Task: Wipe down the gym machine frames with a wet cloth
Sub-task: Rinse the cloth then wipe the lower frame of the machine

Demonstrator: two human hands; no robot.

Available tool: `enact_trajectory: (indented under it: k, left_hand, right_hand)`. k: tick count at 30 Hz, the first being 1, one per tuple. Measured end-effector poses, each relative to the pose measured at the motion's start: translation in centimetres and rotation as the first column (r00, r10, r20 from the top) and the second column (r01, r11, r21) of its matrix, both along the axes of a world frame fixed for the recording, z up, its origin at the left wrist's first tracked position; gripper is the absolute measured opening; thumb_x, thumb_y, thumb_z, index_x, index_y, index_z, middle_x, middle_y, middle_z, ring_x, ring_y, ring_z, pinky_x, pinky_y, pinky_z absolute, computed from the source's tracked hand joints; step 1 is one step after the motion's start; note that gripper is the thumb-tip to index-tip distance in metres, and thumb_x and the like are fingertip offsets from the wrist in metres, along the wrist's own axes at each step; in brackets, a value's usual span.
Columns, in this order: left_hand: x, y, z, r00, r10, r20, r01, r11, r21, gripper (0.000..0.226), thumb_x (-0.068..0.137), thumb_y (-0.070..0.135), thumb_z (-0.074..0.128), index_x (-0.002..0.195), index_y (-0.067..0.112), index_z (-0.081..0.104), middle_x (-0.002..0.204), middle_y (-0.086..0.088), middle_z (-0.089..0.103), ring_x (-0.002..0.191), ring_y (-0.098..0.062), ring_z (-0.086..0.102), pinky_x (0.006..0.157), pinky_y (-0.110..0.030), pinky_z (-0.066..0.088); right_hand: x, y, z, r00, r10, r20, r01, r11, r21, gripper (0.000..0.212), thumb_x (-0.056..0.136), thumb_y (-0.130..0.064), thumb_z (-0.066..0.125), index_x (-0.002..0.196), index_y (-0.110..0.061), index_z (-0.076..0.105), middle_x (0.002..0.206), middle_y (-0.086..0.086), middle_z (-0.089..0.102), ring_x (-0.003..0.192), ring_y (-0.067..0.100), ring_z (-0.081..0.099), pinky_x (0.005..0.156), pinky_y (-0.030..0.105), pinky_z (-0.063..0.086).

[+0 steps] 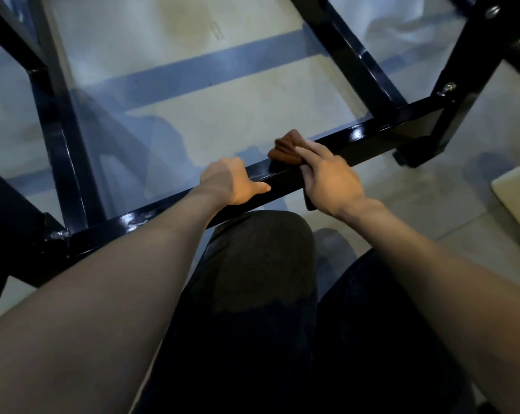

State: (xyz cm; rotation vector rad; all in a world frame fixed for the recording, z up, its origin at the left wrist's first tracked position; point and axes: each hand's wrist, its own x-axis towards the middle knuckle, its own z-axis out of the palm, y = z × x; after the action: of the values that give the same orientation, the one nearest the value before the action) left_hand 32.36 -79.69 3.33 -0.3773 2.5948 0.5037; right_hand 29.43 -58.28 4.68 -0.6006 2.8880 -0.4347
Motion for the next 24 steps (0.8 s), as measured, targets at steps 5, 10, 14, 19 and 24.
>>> enact_trajectory:
  k: [5, 10, 14, 19, 24]
  left_hand:
    - [-0.2, -0.3, 0.2, 0.999, -0.024, 0.027, 0.024, 1.000, 0.003, 0.076, 0.074, 0.084, 0.064, 0.113, 0.019, 0.065, 0.101, -0.005, 0.065, 0.092, -0.027, 0.063, 0.075, -0.035, 0.052]
    - [-0.7, -0.4, 0.1, 0.997, -0.067, 0.038, 0.068, 0.997, -0.036, 0.077, 0.074, 0.086, 0.062, 0.115, 0.021, 0.066, 0.103, -0.004, 0.066, 0.093, -0.028, 0.064, 0.081, -0.038, 0.056]
    - [-0.8, -0.4, -0.3, 0.997, -0.065, 0.039, 0.068, 0.996, -0.058, 0.076, 0.073, 0.088, 0.059, 0.110, 0.022, 0.066, 0.099, -0.003, 0.067, 0.090, -0.027, 0.065, 0.081, -0.039, 0.057]
    - [-0.9, -0.7, -0.4, 0.996, -0.076, 0.043, 0.076, 0.997, -0.012, 0.072, 0.073, 0.086, 0.062, 0.111, 0.025, 0.065, 0.098, -0.001, 0.066, 0.090, -0.026, 0.064, 0.081, -0.037, 0.057]
    - [-0.9, -0.7, -0.5, 0.997, -0.078, 0.026, 0.079, 0.996, -0.038, 0.076, 0.070, 0.088, 0.061, 0.111, 0.024, 0.065, 0.102, -0.003, 0.066, 0.093, -0.028, 0.065, 0.084, -0.040, 0.057]
  right_hand:
    - [-4.2, 2.8, 0.3, 0.966, -0.255, 0.028, 0.256, 0.966, -0.035, 0.044, 0.103, -0.026, 0.044, 0.146, -0.032, 0.052, 0.161, -0.007, 0.040, 0.134, 0.035, 0.052, 0.115, 0.050, 0.042]
    - [-0.6, -1.9, 0.3, 0.989, -0.145, 0.015, 0.145, 0.989, -0.003, 0.042, 0.103, -0.023, 0.047, 0.144, -0.027, 0.053, 0.161, -0.005, 0.038, 0.123, 0.042, 0.056, 0.107, 0.049, 0.048]
    - [0.3, -1.8, 0.6, 0.994, 0.105, -0.015, -0.104, 0.994, 0.038, 0.047, 0.106, -0.027, 0.047, 0.152, -0.032, 0.047, 0.161, -0.010, 0.039, 0.126, 0.034, 0.054, 0.100, 0.053, 0.052]
    - [-3.4, 1.3, 0.2, 0.958, -0.286, 0.032, 0.288, 0.954, -0.084, 0.044, 0.105, -0.024, 0.046, 0.148, -0.030, 0.052, 0.160, -0.007, 0.042, 0.133, 0.034, 0.052, 0.115, 0.046, 0.042]
    - [1.1, -2.0, 0.6, 0.994, -0.112, 0.005, 0.112, 0.990, -0.084, 0.047, 0.105, -0.021, 0.049, 0.152, -0.028, 0.049, 0.164, -0.008, 0.035, 0.125, 0.038, 0.053, 0.108, 0.048, 0.047]
